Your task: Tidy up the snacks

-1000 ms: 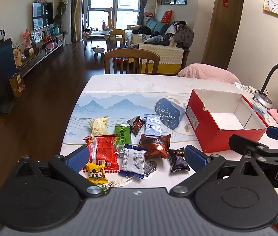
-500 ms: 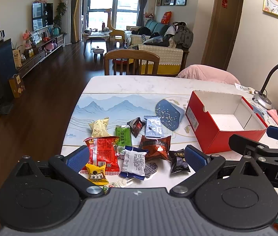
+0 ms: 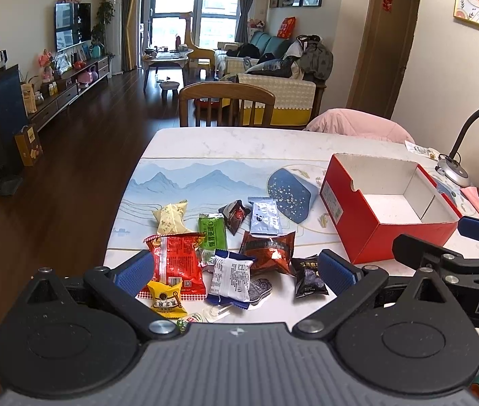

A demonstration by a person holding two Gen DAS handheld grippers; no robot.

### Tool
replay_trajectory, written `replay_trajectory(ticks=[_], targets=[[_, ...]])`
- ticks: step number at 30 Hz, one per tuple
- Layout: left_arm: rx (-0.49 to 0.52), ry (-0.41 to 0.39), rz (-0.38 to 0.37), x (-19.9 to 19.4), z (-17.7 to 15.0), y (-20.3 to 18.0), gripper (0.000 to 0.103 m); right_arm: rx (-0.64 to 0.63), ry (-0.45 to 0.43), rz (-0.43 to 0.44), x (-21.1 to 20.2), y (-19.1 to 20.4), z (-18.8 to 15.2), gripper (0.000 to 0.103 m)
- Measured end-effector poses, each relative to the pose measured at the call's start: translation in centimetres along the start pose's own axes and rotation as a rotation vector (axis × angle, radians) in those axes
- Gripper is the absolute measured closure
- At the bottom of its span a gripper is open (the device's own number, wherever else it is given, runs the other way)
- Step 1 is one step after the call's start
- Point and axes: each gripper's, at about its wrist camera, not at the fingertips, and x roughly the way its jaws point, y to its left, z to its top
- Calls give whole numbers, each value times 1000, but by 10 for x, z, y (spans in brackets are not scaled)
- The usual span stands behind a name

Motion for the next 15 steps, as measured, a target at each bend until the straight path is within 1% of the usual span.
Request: replay_trajectory(ticks=[5, 10, 13, 15], targets=[[-3, 11, 2, 6, 4, 2, 0, -17, 5, 5, 7, -1, 1, 0], [-23, 35, 9, 23, 2, 5, 0, -45, 22, 24, 23, -1, 4, 0], [-47, 56, 43, 34, 0, 10, 0, -46, 53, 32, 41, -5, 5, 3], [-73, 85, 72, 43, -1, 17, 0, -45, 85, 55, 55, -8, 5, 5]])
